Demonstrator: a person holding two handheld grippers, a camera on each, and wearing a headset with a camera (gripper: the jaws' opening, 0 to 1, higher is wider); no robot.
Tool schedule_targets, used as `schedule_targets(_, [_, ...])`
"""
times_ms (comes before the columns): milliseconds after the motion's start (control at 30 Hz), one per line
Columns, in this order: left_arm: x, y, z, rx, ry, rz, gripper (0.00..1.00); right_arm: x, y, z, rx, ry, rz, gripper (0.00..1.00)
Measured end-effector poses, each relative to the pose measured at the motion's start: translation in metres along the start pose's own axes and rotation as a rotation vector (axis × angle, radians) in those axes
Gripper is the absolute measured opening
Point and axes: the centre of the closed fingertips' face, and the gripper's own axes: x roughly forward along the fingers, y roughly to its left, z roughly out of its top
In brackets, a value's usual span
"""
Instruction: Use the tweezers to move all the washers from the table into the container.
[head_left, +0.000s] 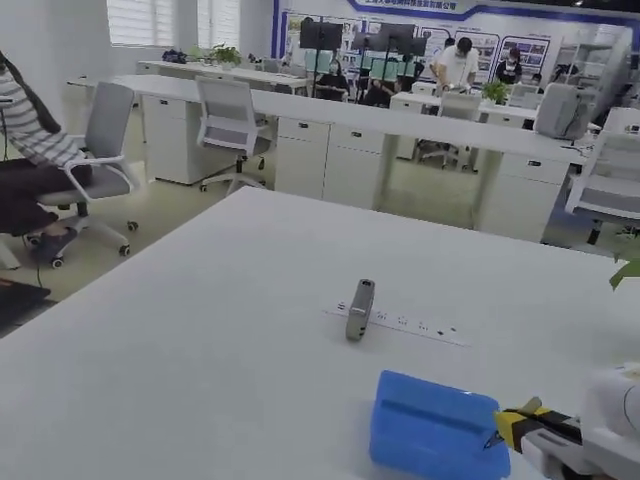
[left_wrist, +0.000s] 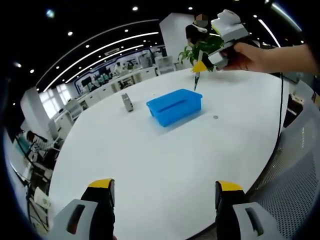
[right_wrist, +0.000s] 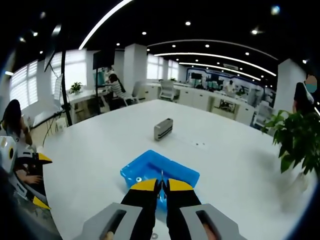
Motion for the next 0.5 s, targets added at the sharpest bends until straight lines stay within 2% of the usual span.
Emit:
schedule_targets(133, [0.0, 0.0, 0.001, 0.011, -0.006, 0.004, 0.84, -0.011, 0.002, -0.01, -0.005, 0.011, -0.011, 0.02])
schedule_targets(500, [-0.003, 0.006, 0.003, -0.013, -0.026, 0.026, 0.84, -0.028, 0.004, -0.032, 0.065, 0.02, -0.019, 0.02])
